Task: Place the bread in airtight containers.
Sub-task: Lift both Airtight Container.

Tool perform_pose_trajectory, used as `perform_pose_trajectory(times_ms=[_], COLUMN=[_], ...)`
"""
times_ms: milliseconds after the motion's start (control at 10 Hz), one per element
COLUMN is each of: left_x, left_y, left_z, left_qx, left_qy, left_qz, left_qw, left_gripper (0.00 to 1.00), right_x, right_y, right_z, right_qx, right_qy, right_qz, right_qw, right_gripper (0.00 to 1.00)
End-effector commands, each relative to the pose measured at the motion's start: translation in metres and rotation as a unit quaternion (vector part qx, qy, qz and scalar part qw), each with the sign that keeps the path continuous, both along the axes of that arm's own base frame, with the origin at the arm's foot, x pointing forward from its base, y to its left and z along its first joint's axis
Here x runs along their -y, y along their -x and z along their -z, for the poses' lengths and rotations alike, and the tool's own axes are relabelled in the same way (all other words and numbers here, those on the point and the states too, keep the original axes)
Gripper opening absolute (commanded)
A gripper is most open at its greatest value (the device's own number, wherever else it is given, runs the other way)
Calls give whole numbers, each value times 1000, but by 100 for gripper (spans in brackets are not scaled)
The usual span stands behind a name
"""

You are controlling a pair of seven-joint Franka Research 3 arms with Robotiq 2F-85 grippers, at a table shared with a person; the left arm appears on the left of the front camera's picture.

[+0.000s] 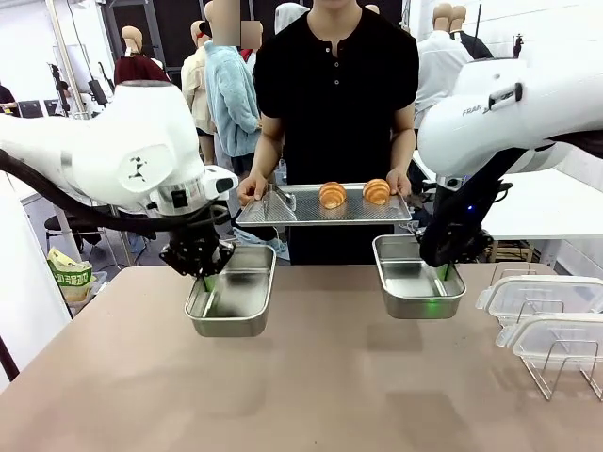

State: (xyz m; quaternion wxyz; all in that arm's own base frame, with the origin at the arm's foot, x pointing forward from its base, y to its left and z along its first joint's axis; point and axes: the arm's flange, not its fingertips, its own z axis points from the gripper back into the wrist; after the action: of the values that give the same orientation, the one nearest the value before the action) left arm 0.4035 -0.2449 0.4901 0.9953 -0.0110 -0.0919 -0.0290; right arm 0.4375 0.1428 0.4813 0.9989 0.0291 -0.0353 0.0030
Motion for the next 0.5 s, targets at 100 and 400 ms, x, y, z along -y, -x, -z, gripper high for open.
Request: perform_pose_trajectory(times_ms=[100, 400], left_x=[3, 6], left_y=[13, 17], left_z=[-17, -19], left_qx=[3, 10], left_qy=[-1, 1], left_qz=[-16, -13], left_qw=[1000, 1000], left_gripper=[0, 0], right_x=[5, 5], right_y=[7, 6], right_z=[-28, -40], right_qx=[-2, 4], right_qy=[4, 7], right_qz=[-39, -38], right_qw=[999, 999], right_gripper=[0, 0])
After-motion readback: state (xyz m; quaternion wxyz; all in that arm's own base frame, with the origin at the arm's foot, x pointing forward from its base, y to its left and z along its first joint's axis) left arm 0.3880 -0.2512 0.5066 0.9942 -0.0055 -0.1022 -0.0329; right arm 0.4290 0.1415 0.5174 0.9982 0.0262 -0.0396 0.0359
